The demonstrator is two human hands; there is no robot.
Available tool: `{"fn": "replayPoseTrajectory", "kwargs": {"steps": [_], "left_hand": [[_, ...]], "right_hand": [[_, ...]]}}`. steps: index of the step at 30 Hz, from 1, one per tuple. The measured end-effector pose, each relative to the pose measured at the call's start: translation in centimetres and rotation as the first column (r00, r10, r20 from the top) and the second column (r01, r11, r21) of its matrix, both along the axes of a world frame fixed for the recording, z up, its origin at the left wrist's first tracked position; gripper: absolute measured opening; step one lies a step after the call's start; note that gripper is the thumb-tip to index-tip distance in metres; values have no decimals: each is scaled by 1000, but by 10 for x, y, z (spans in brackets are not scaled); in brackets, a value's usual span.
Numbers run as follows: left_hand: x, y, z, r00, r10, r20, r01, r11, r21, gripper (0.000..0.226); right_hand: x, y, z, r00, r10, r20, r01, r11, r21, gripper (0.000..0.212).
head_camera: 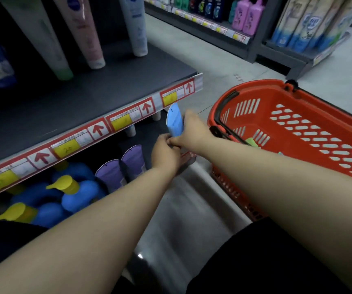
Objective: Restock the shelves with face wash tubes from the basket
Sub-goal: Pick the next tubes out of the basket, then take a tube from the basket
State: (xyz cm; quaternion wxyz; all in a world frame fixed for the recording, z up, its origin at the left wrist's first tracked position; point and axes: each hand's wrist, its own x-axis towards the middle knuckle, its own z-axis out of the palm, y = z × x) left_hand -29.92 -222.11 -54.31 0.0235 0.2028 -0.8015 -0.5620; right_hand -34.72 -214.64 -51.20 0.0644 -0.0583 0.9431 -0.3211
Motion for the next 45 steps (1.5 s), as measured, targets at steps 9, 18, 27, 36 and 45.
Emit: {"fn": "replayPoseTrajectory", "kwargs": {"steps": [9, 18, 27, 36, 45], "left_hand": [[-16, -23, -52, 948, 145, 284, -232, 924, 305, 19], [-14, -23, -68, 917, 194, 350, -341, 835, 431, 30], [-2, -18, -44, 910, 86, 406, -273, 861, 430, 40], [2, 23, 55, 938, -329, 111, 347, 872, -344, 51], [-9, 160, 90, 612, -764, 204, 639, 326, -697, 55]], "right_hand": [[-15, -41, -70, 971, -85, 225, 111, 988, -105, 71], [-20, -52, -99, 963, -47, 265, 84, 988, -129, 71], [-13, -38, -72, 943, 21, 332, -29, 999, 19, 74], [2, 62, 44, 969, 219, -117, -162, 914, 372, 50], [40, 222, 50, 997, 35, -75, 9, 856, 516, 48]]}}
